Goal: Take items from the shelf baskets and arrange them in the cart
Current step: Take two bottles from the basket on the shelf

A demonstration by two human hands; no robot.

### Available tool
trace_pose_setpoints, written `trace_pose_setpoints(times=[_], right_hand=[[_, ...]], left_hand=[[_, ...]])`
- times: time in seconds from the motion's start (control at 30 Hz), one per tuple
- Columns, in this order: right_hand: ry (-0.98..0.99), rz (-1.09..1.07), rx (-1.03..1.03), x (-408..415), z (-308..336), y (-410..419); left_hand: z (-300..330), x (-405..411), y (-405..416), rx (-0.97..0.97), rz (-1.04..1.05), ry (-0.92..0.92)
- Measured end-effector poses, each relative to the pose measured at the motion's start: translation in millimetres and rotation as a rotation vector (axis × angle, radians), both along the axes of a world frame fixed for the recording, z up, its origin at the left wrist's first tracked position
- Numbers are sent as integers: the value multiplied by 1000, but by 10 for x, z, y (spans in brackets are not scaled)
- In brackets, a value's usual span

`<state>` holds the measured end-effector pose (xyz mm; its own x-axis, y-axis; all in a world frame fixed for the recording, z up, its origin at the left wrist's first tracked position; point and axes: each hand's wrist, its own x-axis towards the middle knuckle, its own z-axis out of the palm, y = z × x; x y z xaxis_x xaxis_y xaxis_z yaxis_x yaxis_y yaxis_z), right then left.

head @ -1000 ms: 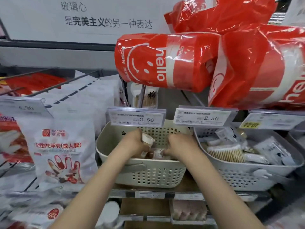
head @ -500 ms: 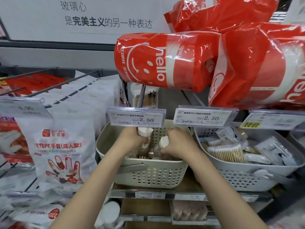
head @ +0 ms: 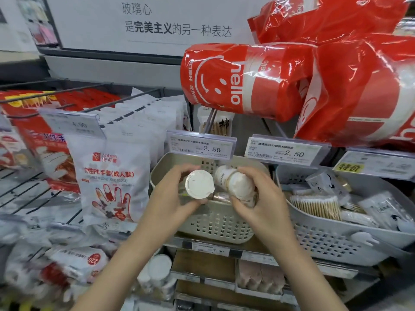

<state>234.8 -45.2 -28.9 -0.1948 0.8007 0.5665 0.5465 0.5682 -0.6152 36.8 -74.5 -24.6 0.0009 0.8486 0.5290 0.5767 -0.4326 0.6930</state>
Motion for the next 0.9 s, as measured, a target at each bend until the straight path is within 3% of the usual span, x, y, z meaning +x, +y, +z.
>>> trace_pose_setpoints(times=[0.17, 0.33, 0.53, 0.67, 0.9], right_hand=[[208, 111, 0, -77, -116, -563], [405, 272, -265, -251, -300, -964], [414, 475, -571, -750, -576, -1410], [413, 630, -754, -1120, -705, -1698], [318, 858, -903, -2113, -947, -2065]], left_hand=[[-49, 9, -724, -21, 159, -136], [-258, -61, -1473, -129, 381, -360], [-611, -342, -2434, -210, 708, -523], [-773, -603, -2961, -160, 859, -677], [-979, -1275, -3586, -89, 1055, -842]])
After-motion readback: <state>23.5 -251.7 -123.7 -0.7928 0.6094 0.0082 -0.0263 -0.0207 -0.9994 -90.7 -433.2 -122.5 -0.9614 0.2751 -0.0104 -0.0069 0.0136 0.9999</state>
